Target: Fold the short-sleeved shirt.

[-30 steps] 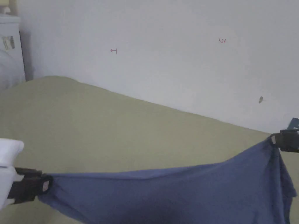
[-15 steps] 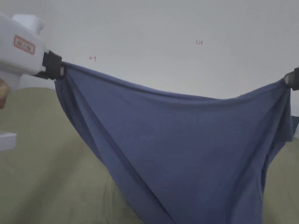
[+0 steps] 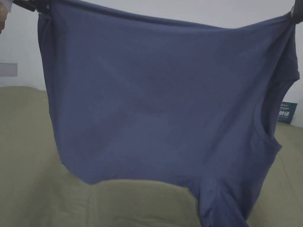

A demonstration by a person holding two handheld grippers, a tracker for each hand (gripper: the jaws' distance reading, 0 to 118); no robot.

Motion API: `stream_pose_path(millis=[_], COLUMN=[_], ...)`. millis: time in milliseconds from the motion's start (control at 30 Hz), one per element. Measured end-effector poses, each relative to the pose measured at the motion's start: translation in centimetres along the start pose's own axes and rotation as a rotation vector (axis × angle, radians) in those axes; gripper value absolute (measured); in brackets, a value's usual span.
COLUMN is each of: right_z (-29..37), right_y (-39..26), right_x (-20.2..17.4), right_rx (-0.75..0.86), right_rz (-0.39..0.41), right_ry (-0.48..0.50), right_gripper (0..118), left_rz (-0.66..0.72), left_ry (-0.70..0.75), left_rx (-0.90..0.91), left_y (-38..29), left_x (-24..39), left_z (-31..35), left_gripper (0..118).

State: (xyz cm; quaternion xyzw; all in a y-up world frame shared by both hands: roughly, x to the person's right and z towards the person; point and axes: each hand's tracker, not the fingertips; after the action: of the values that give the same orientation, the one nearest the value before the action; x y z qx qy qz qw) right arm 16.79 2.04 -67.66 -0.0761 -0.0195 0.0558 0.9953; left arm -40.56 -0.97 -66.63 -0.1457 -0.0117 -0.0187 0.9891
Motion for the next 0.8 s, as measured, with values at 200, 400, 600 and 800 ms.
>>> stream_pose_path(millis=[200, 400, 600, 800], right_z=[-0.5, 0.3, 3.0, 6.8], right_y=[2.2, 5.1, 4.0, -2.0], right_x=[0.0, 0.2, -0.2, -1.5], right_rx=[0.073, 0.139, 0.155, 0.083], right_rz=[0.017, 0.04, 0.01, 0.013], right_ry=[-0.041, -0.06, -0.024, 0.043], right_gripper=[9, 9, 9, 9], left_rz=[-0.025, -0.035, -0.021, 0.002], left_ry=[0.016, 0.012, -0.001, -0.054], left_rx=[0.017, 0.048, 0.06, 0.022], left_y=[0.8, 1.5, 1.3, -3.1], left_x=[0.9, 1.3, 1.4, 1.5], left_z=[-2.3, -2.3, -0.6, 2.0], left_gripper=[3, 3, 3, 3])
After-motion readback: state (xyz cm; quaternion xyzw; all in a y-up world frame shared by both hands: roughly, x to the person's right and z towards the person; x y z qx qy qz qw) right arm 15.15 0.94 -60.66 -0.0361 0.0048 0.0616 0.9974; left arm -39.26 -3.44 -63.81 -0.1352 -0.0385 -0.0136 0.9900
